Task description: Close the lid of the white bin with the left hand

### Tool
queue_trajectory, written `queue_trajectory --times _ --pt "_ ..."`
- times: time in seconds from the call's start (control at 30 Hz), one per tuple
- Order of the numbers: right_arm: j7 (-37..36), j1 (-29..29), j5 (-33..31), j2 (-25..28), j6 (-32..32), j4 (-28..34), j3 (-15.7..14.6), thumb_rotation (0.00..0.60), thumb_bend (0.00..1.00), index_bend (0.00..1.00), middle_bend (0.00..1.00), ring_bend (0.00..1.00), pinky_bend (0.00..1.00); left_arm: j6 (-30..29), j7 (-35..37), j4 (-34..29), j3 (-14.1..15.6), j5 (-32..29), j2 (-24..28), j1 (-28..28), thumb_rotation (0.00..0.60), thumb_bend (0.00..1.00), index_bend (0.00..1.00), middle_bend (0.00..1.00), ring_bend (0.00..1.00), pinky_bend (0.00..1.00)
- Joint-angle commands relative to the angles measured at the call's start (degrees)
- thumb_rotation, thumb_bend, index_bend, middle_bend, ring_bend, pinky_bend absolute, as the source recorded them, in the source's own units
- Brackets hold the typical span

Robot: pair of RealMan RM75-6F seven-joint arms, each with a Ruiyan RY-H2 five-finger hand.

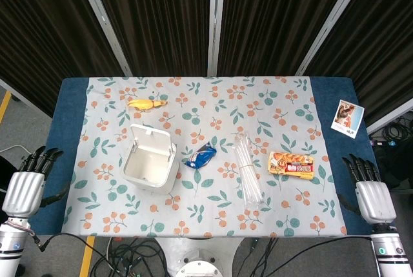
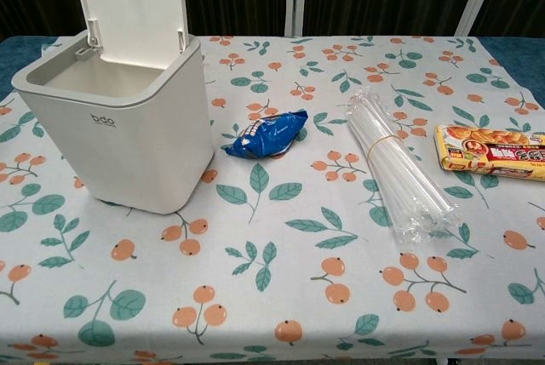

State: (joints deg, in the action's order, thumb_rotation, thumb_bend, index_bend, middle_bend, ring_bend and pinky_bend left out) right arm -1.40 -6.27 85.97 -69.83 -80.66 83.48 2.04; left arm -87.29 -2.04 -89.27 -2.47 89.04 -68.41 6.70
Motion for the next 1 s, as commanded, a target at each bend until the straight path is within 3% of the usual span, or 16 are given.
queue_trajectory --times 0.03,0.23,0.43,0.63,0.8,1.0 --pt "0.1 0.0 0.0 0.0 0.0 0.1 0.0 0.6 0.19 0.0 0.0 0.0 0.0 0.2 -0.1 -0.3 0.0 -0.1 0.3 0.0 0.493 0.3 0.15 0.13 0.05 0.17" --pt "0.2 0.0 -0.1 0.1 0.0 0.1 0.0 0.6 0.19 0.0 0.0 0.0 0.0 0.2 0.0 -0.3 0.1 0.0 0.3 0.1 0.498 0.3 0.15 0.13 0.05 0.17" --pt "0.1 0.1 0.0 0.2 -0.2 0.2 0.0 0.6 0.19 0.0 0.0 0.0 0.0 0.8 3.1 -1.8 -1.8 -0.4 1.8 1.6 0.597 0.29 0.15 0.13 0.05 0.17" --pt "0.1 0.2 -0.5 0.2 0.1 -0.4 0.0 0.6 0.19 0.0 0.0 0.0 0.0 2.7 5.2 -4.9 -4.0 1.0 5.6 4.8 0.599 0.29 0.15 0.13 0.05 0.17" --pt "0.0 0.0 0.1 -0.1 0.2 -0.6 -0.2 0.6 0.19 0.0 0.0 0.0 0.0 7.0 7.9 -10.3 -5.4 2.4 9.3 8.9 0.599 0.42 0.16 0.13 0.05 0.17" --pt "-0.3 -0.1 -0.2 -0.4 0.7 -1.1 -0.2 0.6 0.19 0.0 0.0 0.0 0.0 11.5 7.2 -14.9 -7.9 4.4 11.8 14.6 0.598 0.45 0.15 0.13 0.05 0.17"
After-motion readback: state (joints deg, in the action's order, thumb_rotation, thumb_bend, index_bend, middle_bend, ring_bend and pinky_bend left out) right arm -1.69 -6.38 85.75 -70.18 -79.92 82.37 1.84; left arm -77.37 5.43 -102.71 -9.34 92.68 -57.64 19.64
